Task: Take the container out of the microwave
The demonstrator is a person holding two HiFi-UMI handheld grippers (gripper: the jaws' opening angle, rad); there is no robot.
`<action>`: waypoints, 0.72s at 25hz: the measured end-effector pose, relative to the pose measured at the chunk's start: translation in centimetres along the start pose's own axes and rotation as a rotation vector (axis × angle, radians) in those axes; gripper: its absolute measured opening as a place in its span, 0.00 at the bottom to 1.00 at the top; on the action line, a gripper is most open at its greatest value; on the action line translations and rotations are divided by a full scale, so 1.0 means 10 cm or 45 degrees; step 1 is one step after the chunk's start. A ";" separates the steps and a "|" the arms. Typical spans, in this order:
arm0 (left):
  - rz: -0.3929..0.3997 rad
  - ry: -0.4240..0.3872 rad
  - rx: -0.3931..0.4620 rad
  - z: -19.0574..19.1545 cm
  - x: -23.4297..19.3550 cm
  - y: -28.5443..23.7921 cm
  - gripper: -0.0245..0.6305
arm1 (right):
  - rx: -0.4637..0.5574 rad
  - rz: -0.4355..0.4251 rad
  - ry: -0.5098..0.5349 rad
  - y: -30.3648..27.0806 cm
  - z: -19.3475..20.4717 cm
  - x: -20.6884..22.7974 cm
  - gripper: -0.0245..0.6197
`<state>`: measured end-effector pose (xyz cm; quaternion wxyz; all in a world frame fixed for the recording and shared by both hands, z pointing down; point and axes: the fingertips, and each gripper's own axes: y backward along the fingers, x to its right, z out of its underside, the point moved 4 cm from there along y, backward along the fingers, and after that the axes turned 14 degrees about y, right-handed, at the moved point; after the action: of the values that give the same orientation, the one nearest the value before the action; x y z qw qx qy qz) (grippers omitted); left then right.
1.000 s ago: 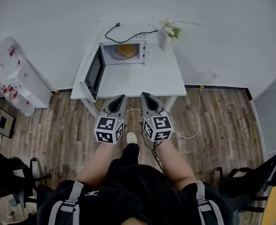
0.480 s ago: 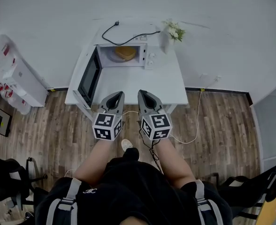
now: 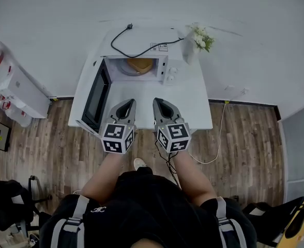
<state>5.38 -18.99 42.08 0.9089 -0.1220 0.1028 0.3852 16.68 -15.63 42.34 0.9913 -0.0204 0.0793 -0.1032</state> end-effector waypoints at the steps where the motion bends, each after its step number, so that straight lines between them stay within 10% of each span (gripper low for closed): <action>1: 0.000 0.006 -0.004 -0.02 -0.06 -0.10 0.04 | -0.008 0.000 0.003 -0.11 0.01 0.05 0.04; 18: 0.017 0.026 -0.075 -0.10 -0.86 -1.06 0.04 | -0.169 0.038 0.246 -1.47 0.34 0.52 0.05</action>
<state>7.15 -32.26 45.01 0.9012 -0.1520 0.1013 0.3929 19.29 -30.99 45.73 0.9769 -0.0748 0.1813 -0.0845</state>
